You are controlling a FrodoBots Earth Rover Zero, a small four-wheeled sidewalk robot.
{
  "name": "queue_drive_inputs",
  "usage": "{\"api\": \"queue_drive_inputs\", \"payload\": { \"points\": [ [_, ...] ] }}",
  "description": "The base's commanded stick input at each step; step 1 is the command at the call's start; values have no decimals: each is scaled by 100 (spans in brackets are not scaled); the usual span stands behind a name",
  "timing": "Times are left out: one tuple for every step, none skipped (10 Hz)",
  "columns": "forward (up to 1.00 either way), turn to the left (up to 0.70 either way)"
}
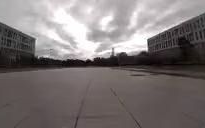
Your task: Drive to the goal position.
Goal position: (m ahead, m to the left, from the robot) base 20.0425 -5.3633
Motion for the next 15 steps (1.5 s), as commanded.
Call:
{"api": "queue_drive_inputs", "payload": {
  "points": [
    [70,0],
    [70,0],
    [70,0],
    [70,0],
    [70,0],
    [70,0],
    [70,0],
    [70,0],
    [70,0],
    [70,-4],
    [70,-17],
    [70,-30],
    [70,-16],
    [70,0],
    [70,0]
  ]
}}
